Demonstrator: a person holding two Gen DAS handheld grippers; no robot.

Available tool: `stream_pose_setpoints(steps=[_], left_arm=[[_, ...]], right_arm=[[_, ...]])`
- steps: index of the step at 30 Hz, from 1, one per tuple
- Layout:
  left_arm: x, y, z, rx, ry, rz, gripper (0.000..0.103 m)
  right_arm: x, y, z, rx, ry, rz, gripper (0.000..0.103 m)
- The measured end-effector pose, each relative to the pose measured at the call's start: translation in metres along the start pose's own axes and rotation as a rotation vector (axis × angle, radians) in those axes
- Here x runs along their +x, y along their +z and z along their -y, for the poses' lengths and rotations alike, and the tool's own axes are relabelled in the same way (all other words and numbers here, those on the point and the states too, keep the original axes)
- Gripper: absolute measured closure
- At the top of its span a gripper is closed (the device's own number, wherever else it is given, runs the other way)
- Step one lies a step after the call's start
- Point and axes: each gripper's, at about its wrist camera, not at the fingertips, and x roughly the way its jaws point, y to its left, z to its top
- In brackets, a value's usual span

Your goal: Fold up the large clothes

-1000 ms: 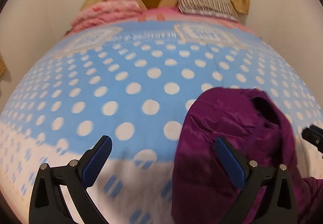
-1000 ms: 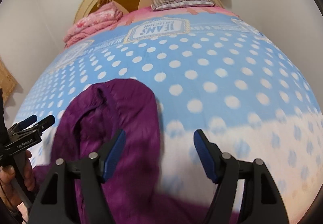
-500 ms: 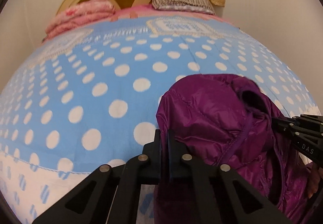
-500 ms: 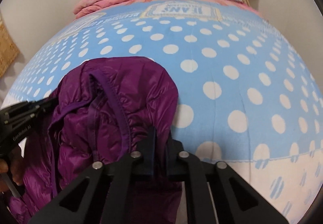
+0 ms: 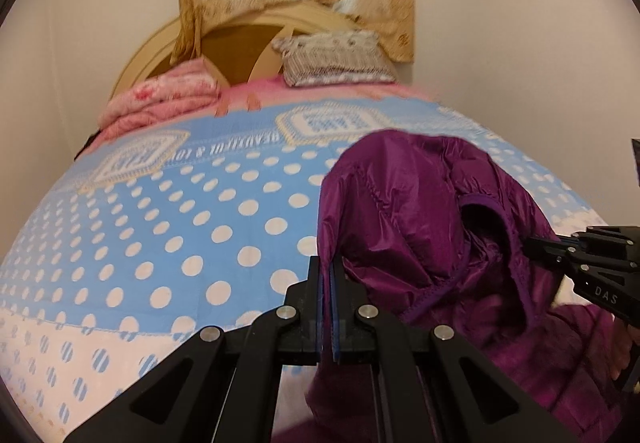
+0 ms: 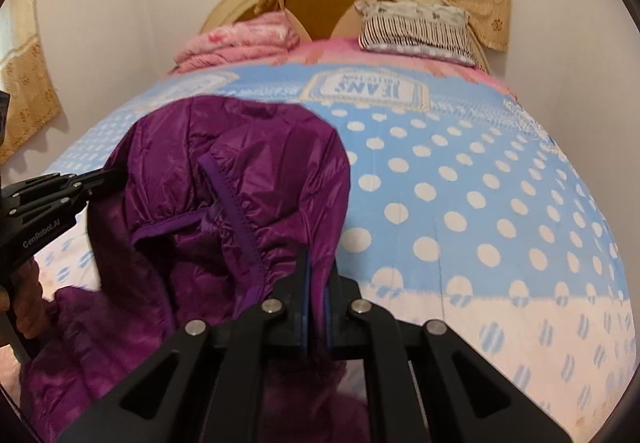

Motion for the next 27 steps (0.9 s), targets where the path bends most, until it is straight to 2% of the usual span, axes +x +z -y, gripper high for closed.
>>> stream_pose_setpoints(steps=[7, 11, 20, 24, 25, 26, 27], left_arm=[[-0.072, -0.042, 0.024, 0.075, -0.019, 0.083, 0.101], [-0.093, -0.072, 0.036, 0.107, -0.022, 0.096, 0.101], [-0.118, -0.135, 0.039, 0.085, -0.062, 0.007, 0.101], [-0.134, -0.149, 0.037, 0.095, -0.056, -0.045, 0.098], [-0.138, -0.15, 0.034, 0.085, -0.042, -0.058, 0.097], [-0.142, -0.15, 0.031, 0.076, -0.026, -0.063, 0.091], [-0.147, -0.15, 0.027, 0.063, -0.015, -0.059, 0.073]], right_arm=[[-0.044, -0.029, -0.009, -0.03, 0.044, 0.014, 0.097], [-0.06, -0.051, -0.006, -0.036, 0.06, -0.009, 0.097], [-0.071, -0.11, -0.008, -0.031, 0.048, -0.12, 0.097], [-0.084, -0.125, -0.003, -0.02, 0.024, -0.15, 0.096], [-0.089, -0.127, -0.001, -0.011, 0.015, -0.152, 0.089], [-0.094, -0.126, 0.001, -0.004, -0.008, -0.149, 0.082], [-0.1, -0.125, 0.004, 0.008, -0.025, -0.15, 0.062]])
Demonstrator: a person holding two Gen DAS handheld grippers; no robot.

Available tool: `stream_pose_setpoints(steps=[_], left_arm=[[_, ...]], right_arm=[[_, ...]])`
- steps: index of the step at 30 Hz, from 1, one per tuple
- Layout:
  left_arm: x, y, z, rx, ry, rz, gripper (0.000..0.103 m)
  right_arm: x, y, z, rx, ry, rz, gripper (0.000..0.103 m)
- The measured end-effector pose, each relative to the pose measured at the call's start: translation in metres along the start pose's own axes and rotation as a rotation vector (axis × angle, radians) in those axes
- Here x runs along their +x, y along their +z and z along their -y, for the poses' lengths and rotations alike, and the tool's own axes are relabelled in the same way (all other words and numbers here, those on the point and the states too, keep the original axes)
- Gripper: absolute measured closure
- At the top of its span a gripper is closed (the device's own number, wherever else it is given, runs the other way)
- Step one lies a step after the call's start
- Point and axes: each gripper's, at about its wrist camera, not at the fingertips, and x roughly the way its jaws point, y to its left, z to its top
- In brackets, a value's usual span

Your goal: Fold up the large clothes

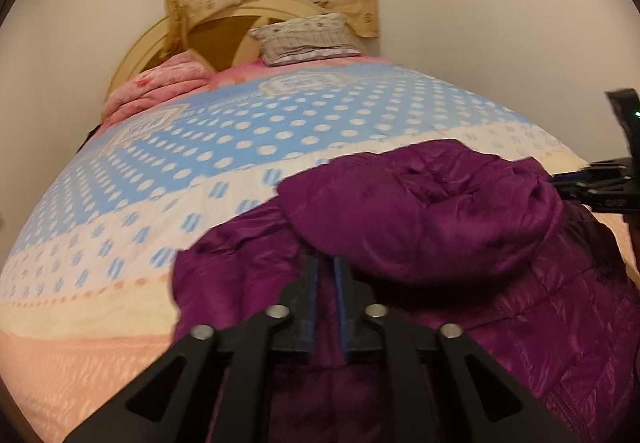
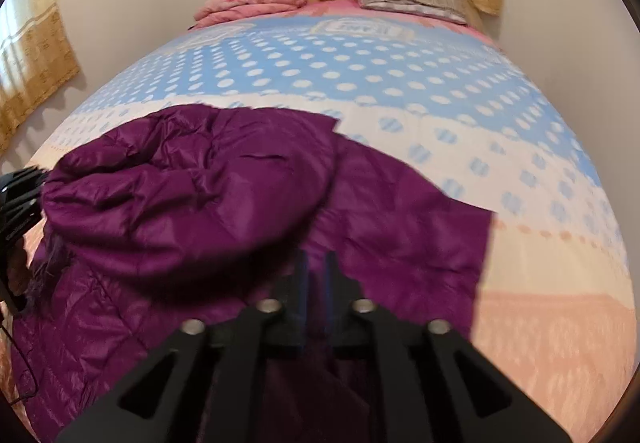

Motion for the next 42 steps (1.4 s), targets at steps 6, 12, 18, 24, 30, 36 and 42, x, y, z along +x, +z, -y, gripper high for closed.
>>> stream_pose_setpoints(steps=[6, 12, 18, 24, 30, 36, 42], left_arm=[[-0.027, 0.016, -0.009, -0.099, 0.078, 0.138, 0.007], [0.015, 0.026, 0.039, -0.046, 0.131, 0.062, 0.007], [0.068, 0.006, 0.052, -0.024, 0.215, -0.069, 0.007], [0.084, -0.002, 0.056, -0.002, 0.216, -0.12, 0.007], [0.093, -0.005, 0.054, -0.009, 0.21, -0.146, 0.006], [0.097, -0.005, 0.059, 0.004, 0.218, -0.165, 0.006], [0.097, -0.005, 0.06, 0.01, 0.225, -0.169, 0.005]], right_arm=[[-0.04, 0.007, -0.016, 0.065, -0.025, 0.069, 0.062], [-0.023, 0.018, -0.068, 0.022, 0.132, 0.104, 0.074], [0.034, -0.01, -0.081, 0.048, 0.123, 0.016, 0.074], [0.04, -0.025, -0.078, 0.021, 0.073, 0.027, 0.076], [0.042, -0.031, -0.083, 0.02, 0.053, 0.041, 0.076], [0.043, -0.032, -0.083, 0.027, 0.051, 0.044, 0.076], [0.043, -0.031, -0.083, 0.025, 0.05, 0.041, 0.076]])
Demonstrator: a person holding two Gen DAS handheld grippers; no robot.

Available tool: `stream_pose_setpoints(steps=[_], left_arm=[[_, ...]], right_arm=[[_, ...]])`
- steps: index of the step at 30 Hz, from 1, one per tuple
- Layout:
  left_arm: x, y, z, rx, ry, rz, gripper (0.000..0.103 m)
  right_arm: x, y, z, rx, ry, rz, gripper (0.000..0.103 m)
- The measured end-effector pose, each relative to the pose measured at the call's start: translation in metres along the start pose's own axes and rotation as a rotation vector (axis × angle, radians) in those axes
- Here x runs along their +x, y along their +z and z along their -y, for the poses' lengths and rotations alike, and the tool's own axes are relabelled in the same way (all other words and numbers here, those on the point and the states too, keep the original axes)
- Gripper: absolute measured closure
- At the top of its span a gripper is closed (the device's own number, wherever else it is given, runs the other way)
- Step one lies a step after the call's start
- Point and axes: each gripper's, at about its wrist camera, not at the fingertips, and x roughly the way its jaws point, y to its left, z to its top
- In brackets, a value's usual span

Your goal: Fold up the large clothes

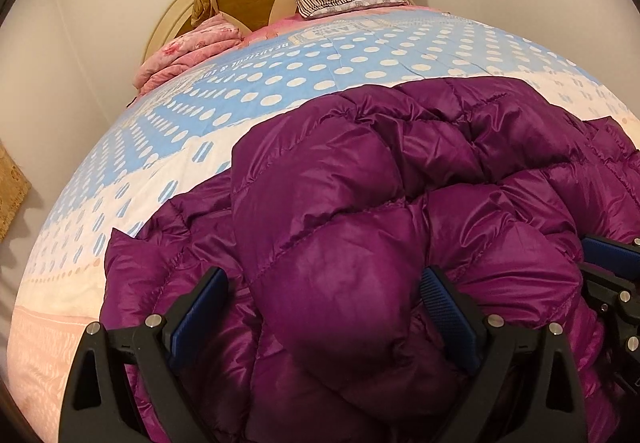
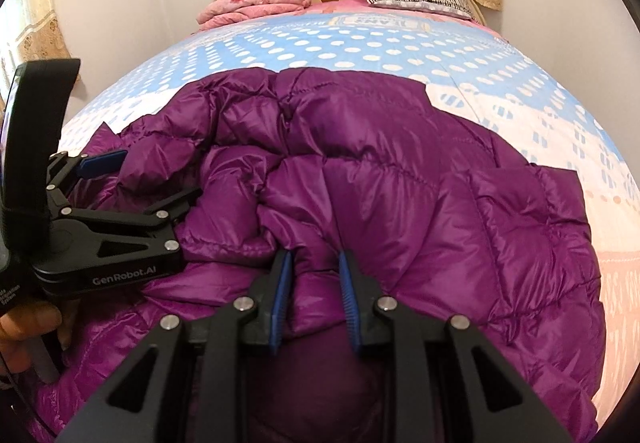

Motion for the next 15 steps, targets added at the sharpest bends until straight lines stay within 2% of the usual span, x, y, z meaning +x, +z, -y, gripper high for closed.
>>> stream_pose_setpoints(steps=[15], left_arm=[[0.0018, 0.0003, 0.0, 0.002, 0.002, -0.002, 0.005]], right_arm=[[0.0013, 0.0007, -0.0031, -0.012, -0.019, -0.002, 0.076]])
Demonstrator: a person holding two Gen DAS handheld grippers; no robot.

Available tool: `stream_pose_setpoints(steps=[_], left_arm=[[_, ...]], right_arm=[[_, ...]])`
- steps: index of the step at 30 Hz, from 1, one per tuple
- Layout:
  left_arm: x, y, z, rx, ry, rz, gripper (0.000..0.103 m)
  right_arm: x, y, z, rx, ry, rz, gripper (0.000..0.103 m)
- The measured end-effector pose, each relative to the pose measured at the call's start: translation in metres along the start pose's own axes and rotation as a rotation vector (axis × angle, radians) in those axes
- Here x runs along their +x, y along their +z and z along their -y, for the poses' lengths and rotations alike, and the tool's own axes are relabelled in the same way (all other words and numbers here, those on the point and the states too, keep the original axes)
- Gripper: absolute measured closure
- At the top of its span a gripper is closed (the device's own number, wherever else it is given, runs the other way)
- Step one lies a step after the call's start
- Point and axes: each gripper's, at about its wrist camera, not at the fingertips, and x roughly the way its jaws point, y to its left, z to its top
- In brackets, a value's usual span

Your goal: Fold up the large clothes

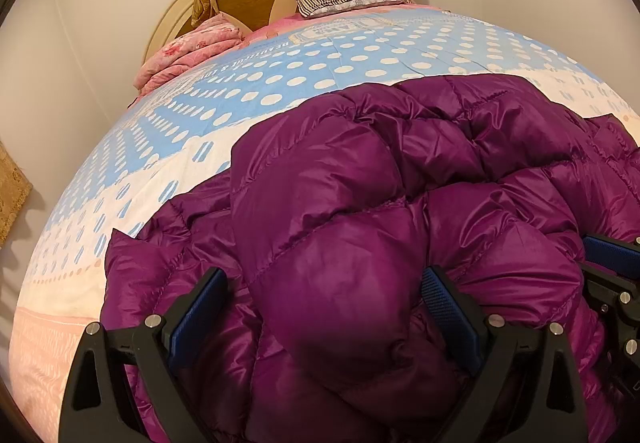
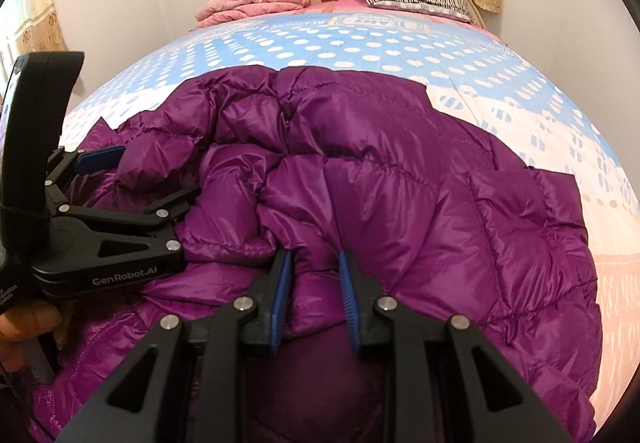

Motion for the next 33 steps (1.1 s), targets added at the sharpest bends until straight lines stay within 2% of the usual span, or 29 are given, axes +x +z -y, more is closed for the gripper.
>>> stream_pose_setpoints(steps=[14, 15, 17, 18, 20, 22, 27, 33], left_arm=[[0.002, 0.002, 0.0, 0.003, 0.004, -0.008, 0.004], [0.001, 0.003, -0.004, -0.005, -0.002, -0.021, 0.004], [-0.005, 0.005, -0.012, -0.015, 0.002, -0.057, 0.004], [-0.013, 0.005, -0.018, -0.027, 0.002, -0.059, 0.004], [-0.036, 0.002, -0.032, -0.057, -0.019, -0.038, 0.004], [-0.063, -0.006, -0.045, -0.072, -0.038, -0.004, 0.004], [-0.131, -0.042, -0.064, -0.077, -0.059, 0.078, 0.004], [-0.182, -0.106, -0.068, -0.077, -0.078, 0.084, 0.004]], right_arm=[[0.0, 0.002, -0.008, -0.015, -0.027, -0.008, 0.076], [-0.002, 0.002, -0.009, -0.019, -0.032, -0.006, 0.074], [-0.008, 0.003, -0.013, -0.043, -0.07, -0.012, 0.062], [-0.015, 0.002, -0.013, -0.047, -0.096, -0.015, 0.047], [-0.031, -0.003, -0.011, -0.036, -0.095, -0.012, 0.028], [-0.048, -0.012, -0.008, -0.032, -0.072, -0.013, 0.026], [-0.086, -0.046, 0.002, -0.028, -0.079, -0.032, 0.022], [-0.126, -0.102, 0.013, -0.011, -0.108, -0.067, 0.018]])
